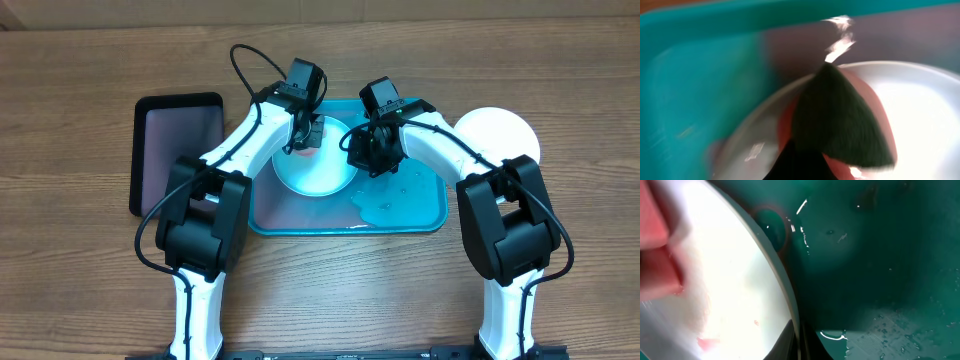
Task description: Clean dirty plates on tray and stack at the side
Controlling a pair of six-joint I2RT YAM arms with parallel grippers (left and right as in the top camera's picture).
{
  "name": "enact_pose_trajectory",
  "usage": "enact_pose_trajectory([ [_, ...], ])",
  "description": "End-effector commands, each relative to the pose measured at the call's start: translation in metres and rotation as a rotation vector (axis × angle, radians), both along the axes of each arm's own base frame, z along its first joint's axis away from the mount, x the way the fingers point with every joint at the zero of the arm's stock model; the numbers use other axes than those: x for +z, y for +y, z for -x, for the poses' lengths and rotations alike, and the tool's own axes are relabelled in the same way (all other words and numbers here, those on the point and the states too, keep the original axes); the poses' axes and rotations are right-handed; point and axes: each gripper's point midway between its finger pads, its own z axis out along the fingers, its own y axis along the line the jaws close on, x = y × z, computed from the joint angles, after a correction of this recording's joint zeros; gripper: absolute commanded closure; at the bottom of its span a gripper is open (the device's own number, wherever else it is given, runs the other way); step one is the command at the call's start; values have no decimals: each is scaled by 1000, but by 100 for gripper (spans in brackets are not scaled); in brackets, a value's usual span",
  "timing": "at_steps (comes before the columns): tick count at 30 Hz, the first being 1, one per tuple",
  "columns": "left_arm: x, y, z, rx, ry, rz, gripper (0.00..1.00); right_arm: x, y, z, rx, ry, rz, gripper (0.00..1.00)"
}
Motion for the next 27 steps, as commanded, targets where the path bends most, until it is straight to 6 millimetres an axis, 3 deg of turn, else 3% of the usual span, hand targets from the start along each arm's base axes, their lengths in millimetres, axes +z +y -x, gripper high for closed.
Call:
enact_pose_trajectory([
  [1, -7, 59, 10, 199, 5, -249, 96, -17, -7, 6, -2, 33, 43, 96],
  [5, -12, 70, 55, 167, 194, -313, 96, -17, -7, 6, -2, 33, 43, 96],
  [8, -16, 62, 84, 61, 346, -274, 96, -17, -7, 6, -2, 33, 43, 96],
  [11, -20, 39, 103, -102, 456, -150, 96, -17, -7, 6, -2, 32, 43, 96],
  [15, -17, -16, 116, -381, 502, 155, 96, -17, -7, 6, -2, 34, 43, 96],
  [19, -7, -56, 108, -508, 427, 375, 96, -17, -8, 7, -2, 37, 44, 96],
  [24, -6, -69, 70, -459, 277, 396, 96, -17, -8, 7, -2, 38, 44, 96],
  [27, -9, -62, 47, -409, 193, 332, 96, -17, -8, 7, -2, 38, 44, 96],
])
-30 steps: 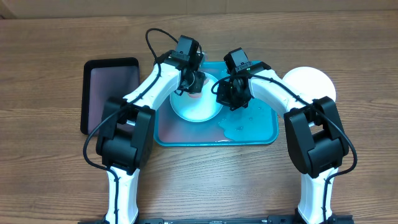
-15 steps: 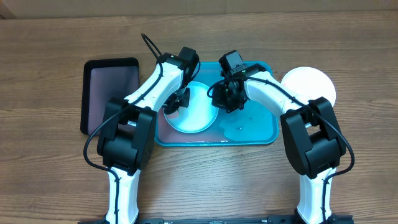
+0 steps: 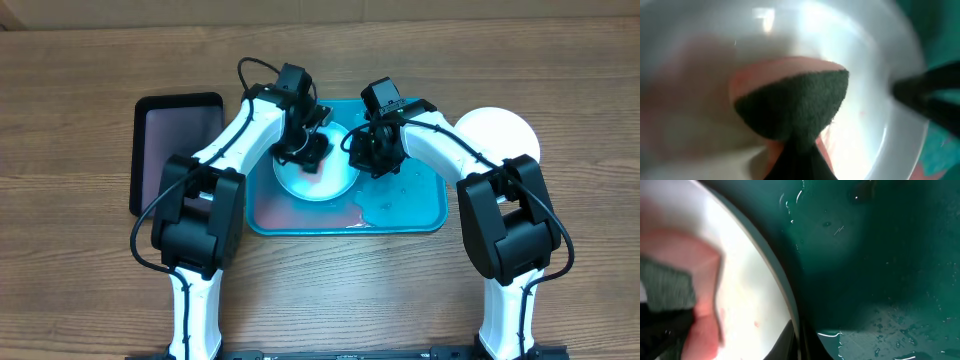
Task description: Clean dirty plates on tray and stack at the side
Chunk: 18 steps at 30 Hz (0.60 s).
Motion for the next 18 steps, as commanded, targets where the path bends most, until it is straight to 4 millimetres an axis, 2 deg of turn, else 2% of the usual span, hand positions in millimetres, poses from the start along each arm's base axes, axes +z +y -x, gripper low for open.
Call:
enact_pose_trajectory([
  [1, -13, -2, -9, 62, -19, -24, 96, -15, -6, 4, -20, 20, 47, 96],
  [3, -17, 25, -29, 196, -90, -168, 96, -15, -6, 3, -20, 20, 47, 96],
  [5, -15, 63, -44, 375, -172, -352, 96, -15, -6, 3, -20, 20, 47, 96],
  [7, -8, 95, -50, 526, -239, -499, 96, -15, -6, 3, -20, 19, 47, 96],
  [9, -5, 108, -49, 589, -260, -557, 96, -15, -6, 3, -20, 19, 47, 96],
  [11, -8, 107, -43, 587, -228, -550, 96, -15, -6, 3, -20, 19, 47, 96],
  [14, -18, 85, -22, 488, -100, -462, 96, -15, -6, 3, -20, 19, 47, 96],
  [17, -25, 44, 11, 256, 77, -272, 96, -15, -6, 3, -20, 19, 47, 96],
  [18, -20, 17, 33, 98, 164, -121, 96, -15, -6, 3, -20, 18, 47, 96],
])
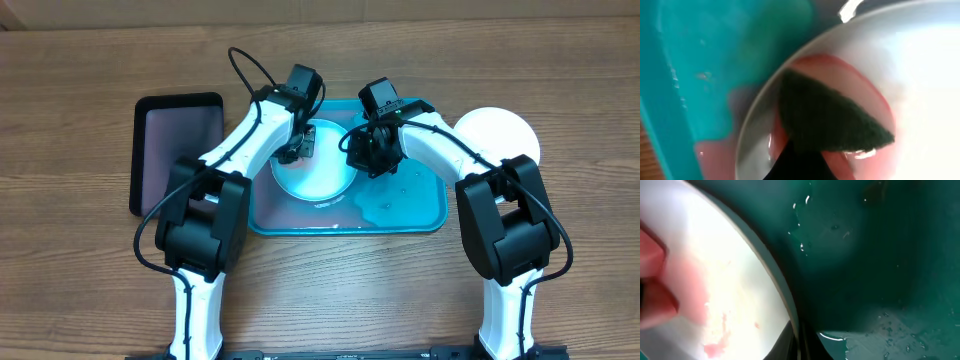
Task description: Clean dirty plates on tray and stack at the side
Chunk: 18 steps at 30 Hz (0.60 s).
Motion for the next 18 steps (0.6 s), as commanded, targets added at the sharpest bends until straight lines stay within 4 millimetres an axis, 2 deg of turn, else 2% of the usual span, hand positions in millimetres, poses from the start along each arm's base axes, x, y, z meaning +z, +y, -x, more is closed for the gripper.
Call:
enact_pose_trajectory([
  [1, -8, -60, 57, -316, 257, 375, 95, -16, -9, 5, -8, 26, 48, 96],
  [3, 3, -80, 71, -432, 289, 518, 96, -16, -8, 4, -8, 24, 48, 96],
  [5, 8, -90, 74, -473, 284, 582, 96, -16, -8, 4, -8, 24, 48, 96],
  [11, 9, -95, 53, -472, 198, 593, 96, -16, -9, 5, -8, 27, 49, 96],
  [15, 2, -82, 28, -365, 128, 502, 96, -16, -9, 5, -8, 27, 49, 96],
  [18, -6, -58, 4, -237, 57, 371, 96, -16, -9, 5, -8, 27, 49, 96],
])
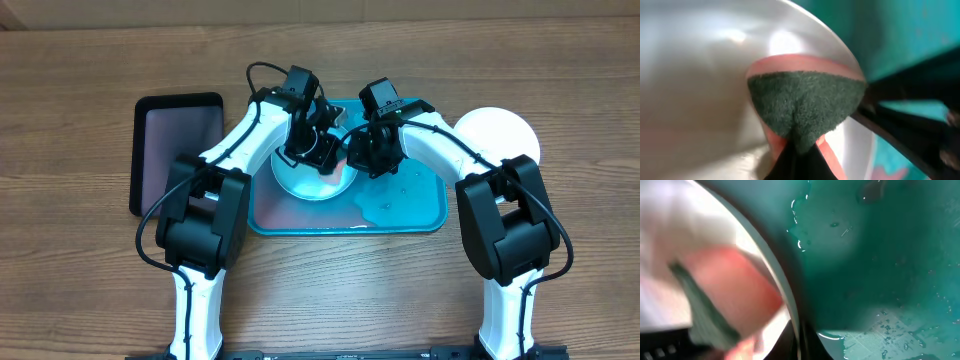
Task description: Clean dirty plates on tray and stack at the side
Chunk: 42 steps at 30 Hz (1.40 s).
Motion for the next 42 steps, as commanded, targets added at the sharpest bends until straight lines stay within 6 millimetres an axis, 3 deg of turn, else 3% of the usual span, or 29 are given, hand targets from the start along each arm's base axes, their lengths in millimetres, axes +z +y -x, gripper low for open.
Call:
enact_pose_trajectory([
  [1, -16, 36, -28, 210, -46, -171, 96, -16, -8, 4, -14, 25, 47, 96],
  [5, -16, 71, -48, 392, -123, -348, 96, -16, -8, 4, -14, 25, 47, 96],
  [9, -4, 94, -48, 480, -127, -474, 96, -16, -8, 4, -14, 24, 47, 96],
  [14, 27, 96, -46, 476, -100, -503, 96, -16, -8, 4, -14, 24, 47, 96],
  [22, 104, 90, -64, 496, -166, -459, 96, -16, -10, 7, -3, 34, 52, 96],
  [25, 118, 88, -69, 503, -190, -441, 96, -13, -12, 9, 10, 38, 57, 96],
  [29, 113, 87, -64, 494, -165, -437, 96, 7, -14, 10, 68, -1, 57, 96],
  [33, 105, 88, -58, 484, -138, -453, 96, 44, -25, 7, 64, -81, 101, 96],
  [36, 97, 86, -52, 473, -105, -445, 96, 74, -43, 4, 35, -162, 181, 96],
  [42, 81, 84, -41, 466, -47, -442, 96, 128, -102, 10, -44, -299, 487, 96],
])
